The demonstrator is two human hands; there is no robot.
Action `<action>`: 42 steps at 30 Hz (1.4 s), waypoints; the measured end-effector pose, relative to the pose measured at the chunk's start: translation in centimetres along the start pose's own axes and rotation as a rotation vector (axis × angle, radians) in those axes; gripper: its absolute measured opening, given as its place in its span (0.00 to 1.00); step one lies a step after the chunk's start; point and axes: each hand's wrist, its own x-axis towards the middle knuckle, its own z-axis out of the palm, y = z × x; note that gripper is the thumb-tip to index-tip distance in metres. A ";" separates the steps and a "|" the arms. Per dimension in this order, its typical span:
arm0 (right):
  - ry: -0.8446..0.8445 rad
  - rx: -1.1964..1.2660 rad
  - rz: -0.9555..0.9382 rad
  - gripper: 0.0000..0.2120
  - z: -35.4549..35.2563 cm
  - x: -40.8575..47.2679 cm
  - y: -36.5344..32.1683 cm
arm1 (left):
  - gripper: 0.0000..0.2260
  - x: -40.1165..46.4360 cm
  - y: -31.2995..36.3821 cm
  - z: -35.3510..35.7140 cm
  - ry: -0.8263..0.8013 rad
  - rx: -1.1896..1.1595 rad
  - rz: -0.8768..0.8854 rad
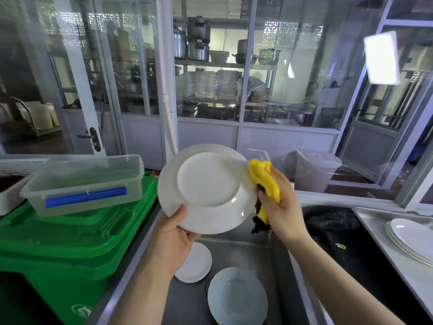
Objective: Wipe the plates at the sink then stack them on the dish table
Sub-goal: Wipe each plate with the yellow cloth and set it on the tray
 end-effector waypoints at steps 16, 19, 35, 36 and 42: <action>-0.225 -0.148 -0.175 0.30 3.7 -4.0 -0.2 | 0.10 -0.3 -2.9 2.6 0.066 0.294 0.216; -0.060 0.013 0.174 0.16 3.3 -2.1 0.9 | 0.11 -0.8 -3.0 1.5 0.015 0.490 0.196; -0.256 -0.495 -0.453 0.20 3.6 2.3 -4.2 | 0.09 -0.9 -3.0 0.9 -0.110 0.990 0.081; -0.304 -0.525 -0.490 0.21 4.3 1.3 -4.3 | 0.08 -0.8 -3.0 0.9 -0.088 0.969 0.094; -0.387 -0.551 -0.594 0.22 5.8 -0.5 -4.4 | 0.10 -0.7 -2.3 0.6 -0.041 0.929 0.080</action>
